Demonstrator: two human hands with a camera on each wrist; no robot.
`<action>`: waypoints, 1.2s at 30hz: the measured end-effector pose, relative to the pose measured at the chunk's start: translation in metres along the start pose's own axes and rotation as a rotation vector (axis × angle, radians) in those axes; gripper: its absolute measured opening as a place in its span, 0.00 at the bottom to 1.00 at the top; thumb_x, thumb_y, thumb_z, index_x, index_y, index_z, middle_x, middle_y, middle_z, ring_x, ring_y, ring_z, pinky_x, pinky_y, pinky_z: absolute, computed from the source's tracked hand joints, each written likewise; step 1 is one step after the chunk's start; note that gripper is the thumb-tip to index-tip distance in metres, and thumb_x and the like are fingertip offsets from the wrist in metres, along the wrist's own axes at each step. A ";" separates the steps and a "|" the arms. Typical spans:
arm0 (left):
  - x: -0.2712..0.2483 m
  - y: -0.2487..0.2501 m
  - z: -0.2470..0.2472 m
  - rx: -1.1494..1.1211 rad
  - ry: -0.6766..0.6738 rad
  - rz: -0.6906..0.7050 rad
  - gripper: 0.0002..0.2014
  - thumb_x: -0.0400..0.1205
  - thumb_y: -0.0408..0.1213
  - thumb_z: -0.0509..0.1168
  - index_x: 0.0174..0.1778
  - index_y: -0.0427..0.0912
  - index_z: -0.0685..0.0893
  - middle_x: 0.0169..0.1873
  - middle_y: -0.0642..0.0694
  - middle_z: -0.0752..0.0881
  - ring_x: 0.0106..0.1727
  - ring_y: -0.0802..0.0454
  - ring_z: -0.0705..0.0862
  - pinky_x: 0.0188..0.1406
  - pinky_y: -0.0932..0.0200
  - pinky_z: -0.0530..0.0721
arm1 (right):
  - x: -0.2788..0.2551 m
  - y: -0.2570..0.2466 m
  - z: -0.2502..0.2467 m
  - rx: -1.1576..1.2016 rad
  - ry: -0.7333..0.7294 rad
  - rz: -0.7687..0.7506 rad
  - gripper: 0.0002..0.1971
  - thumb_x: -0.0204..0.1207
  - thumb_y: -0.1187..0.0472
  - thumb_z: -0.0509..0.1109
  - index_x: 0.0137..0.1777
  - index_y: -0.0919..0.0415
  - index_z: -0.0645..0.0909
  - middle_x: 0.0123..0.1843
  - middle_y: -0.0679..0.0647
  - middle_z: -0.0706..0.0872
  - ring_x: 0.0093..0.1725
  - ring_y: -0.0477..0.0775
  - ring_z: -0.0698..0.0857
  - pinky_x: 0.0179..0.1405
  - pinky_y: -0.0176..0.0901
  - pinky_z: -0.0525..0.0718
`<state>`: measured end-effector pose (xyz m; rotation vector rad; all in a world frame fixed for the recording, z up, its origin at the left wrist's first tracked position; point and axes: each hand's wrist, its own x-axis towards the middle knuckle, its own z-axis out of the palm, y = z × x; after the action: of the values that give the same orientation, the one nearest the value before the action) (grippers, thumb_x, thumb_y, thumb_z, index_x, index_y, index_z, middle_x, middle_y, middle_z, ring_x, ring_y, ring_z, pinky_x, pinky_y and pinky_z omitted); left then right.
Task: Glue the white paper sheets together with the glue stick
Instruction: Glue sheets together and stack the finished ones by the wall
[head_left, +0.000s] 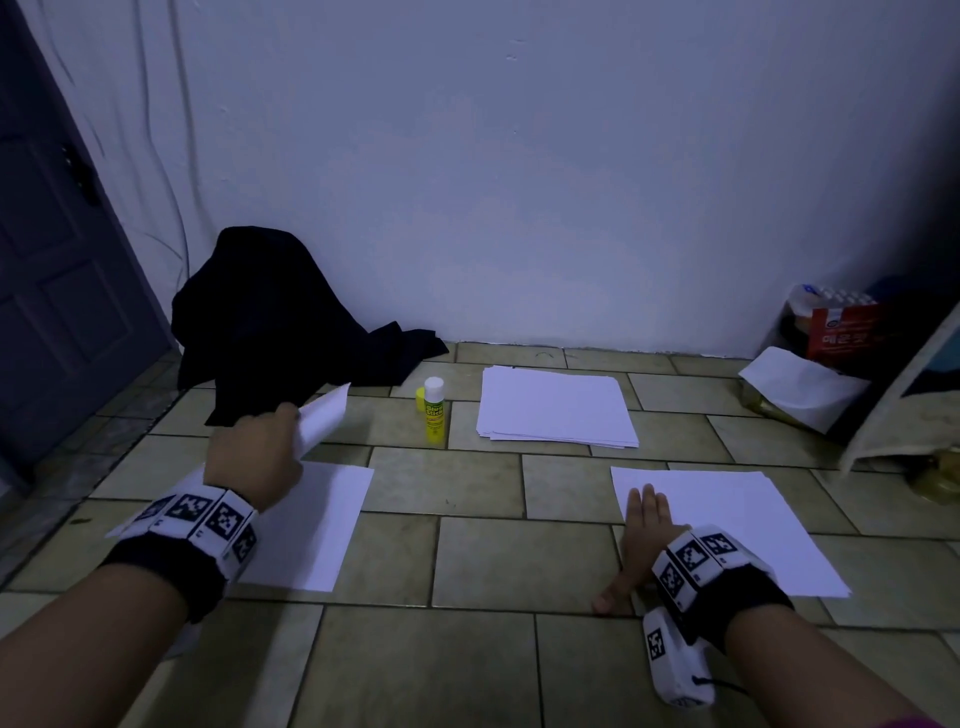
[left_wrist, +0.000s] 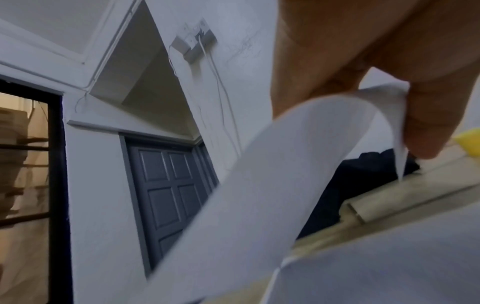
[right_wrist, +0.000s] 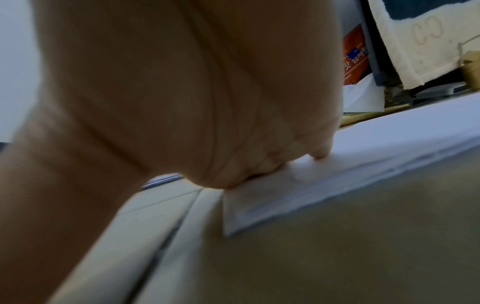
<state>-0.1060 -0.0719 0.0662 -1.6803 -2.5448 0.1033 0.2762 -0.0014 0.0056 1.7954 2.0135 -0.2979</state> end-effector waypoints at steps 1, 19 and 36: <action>-0.001 0.005 -0.006 0.022 0.027 0.002 0.25 0.77 0.45 0.69 0.69 0.44 0.73 0.57 0.44 0.85 0.57 0.43 0.83 0.54 0.52 0.78 | 0.000 0.000 -0.001 0.000 -0.005 0.002 0.77 0.53 0.30 0.78 0.80 0.71 0.28 0.83 0.66 0.32 0.83 0.65 0.36 0.81 0.58 0.49; -0.051 0.170 0.022 -0.200 -0.442 0.559 0.39 0.84 0.63 0.51 0.84 0.39 0.54 0.82 0.43 0.60 0.80 0.44 0.60 0.75 0.46 0.65 | 0.023 0.023 -0.043 0.066 -0.117 -0.073 0.50 0.64 0.27 0.68 0.76 0.64 0.63 0.75 0.58 0.67 0.72 0.57 0.72 0.65 0.49 0.75; -0.029 0.138 0.033 -0.132 -0.440 0.732 0.41 0.79 0.49 0.70 0.84 0.47 0.55 0.82 0.48 0.56 0.79 0.47 0.57 0.76 0.49 0.67 | 0.053 -0.090 -0.102 0.635 0.193 -0.387 0.18 0.73 0.51 0.76 0.60 0.58 0.83 0.60 0.53 0.85 0.61 0.51 0.82 0.63 0.42 0.78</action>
<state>0.0278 -0.0446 0.0181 -2.8247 -2.0482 0.3965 0.1662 0.0775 0.0616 1.7975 2.6088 -1.0125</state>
